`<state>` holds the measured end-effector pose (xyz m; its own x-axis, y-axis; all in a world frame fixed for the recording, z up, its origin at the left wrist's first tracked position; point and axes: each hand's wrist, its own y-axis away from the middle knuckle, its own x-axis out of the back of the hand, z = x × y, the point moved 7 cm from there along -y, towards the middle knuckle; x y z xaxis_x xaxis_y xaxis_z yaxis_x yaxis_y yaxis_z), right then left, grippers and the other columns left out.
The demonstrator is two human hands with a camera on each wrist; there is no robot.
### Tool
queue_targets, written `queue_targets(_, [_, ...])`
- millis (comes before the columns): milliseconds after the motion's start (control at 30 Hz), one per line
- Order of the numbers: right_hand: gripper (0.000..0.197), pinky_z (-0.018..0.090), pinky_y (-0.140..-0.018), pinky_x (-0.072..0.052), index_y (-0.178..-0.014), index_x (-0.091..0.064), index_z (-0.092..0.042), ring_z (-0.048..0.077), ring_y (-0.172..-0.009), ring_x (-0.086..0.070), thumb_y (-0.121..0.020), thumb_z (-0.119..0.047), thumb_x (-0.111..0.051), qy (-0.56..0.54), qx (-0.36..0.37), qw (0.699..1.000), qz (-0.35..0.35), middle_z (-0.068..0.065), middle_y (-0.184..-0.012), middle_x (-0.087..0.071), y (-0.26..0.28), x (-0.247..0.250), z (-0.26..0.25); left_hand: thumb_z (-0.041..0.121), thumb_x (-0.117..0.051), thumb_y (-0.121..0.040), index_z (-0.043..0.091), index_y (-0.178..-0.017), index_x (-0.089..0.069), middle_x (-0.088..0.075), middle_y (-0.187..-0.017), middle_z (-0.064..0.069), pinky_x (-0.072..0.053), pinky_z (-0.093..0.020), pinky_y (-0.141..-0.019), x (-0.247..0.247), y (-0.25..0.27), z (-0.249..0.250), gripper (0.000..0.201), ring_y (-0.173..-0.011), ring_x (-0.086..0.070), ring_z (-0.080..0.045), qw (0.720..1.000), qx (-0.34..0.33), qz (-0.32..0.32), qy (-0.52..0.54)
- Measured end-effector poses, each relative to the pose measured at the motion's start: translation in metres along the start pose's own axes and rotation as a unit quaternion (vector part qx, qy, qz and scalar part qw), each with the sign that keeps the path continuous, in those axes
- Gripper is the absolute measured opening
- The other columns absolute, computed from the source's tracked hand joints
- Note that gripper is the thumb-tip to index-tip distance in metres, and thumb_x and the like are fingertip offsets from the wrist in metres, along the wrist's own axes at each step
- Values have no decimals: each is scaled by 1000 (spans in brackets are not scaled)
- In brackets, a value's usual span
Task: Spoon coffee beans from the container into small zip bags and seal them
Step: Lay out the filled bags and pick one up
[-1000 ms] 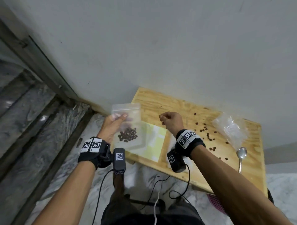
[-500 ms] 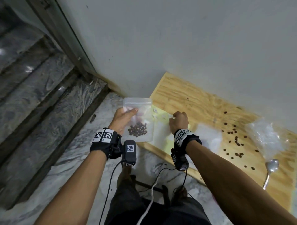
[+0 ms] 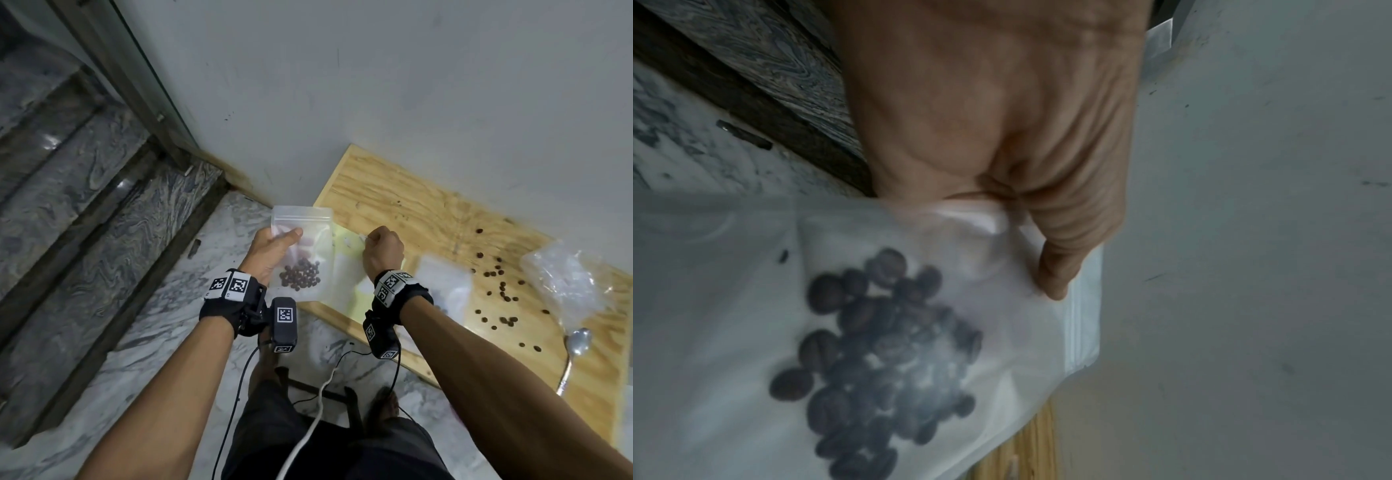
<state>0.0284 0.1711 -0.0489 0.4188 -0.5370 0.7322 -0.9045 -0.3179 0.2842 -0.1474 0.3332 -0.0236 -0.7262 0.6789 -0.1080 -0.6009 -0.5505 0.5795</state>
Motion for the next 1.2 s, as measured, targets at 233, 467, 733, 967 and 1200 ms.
queue_targets(233, [18, 32, -65, -48, -77, -52, -30, 19, -73, -60, -89, -33, -64, -162, 127, 978, 37, 0, -91, -62, 27, 62, -42, 61, -84, -64, 23, -123, -57, -64, -128, -13, -50, -54, -96, -24, 3, 7, 75, -111, -64, -34, 999, 37, 7, 9])
queue_targets(467, [12, 26, -58, -41, -84, -59, -21, 13, -69, -55, -88, -30, -67, -60, 246, 966, 53, -9, -89, -54, 48, 100, -74, 41, -48, -100, 11, -112, -63, -73, -109, -15, -55, -43, -90, -98, 24, 49, 36, -98, -71, -35, 989, -45, -126, -62])
queue_targets(733, [15, 17, -53, -30, -87, -62, -18, 9, -67, -49, -89, -32, -65, -29, 246, 964, 91, -10, -90, -52, 46, 132, -68, 37, -48, -100, 12, -103, -63, -73, -107, -17, -57, -42, -87, -142, 30, 63, 30, -96, -71, -36, 984, -61, -155, -69])
queue_targets(967, [18, 20, -50, -28, -86, -62, -19, 11, -65, -48, -90, -37, -63, 24, 228, 968, 103, -10, -87, -47, 45, 148, -62, 36, -52, -98, 8, -112, -63, -73, -107, -15, -54, -47, -92, -162, 31, 68, 33, -96, -71, -37, 981, -74, -165, -73])
queue_targets(1200, [61, 29, -69, -46, -115, -48, -13, 16, -95, -52, -73, -45, -79, -18, 171, 970, 170, 0, -113, -47, 41, 163, -48, 38, -52, -98, 14, -94, -66, -76, -94, -8, -44, -50, -103, -165, 32, 77, 28, -90, -72, -34, 976, -105, -156, -109])
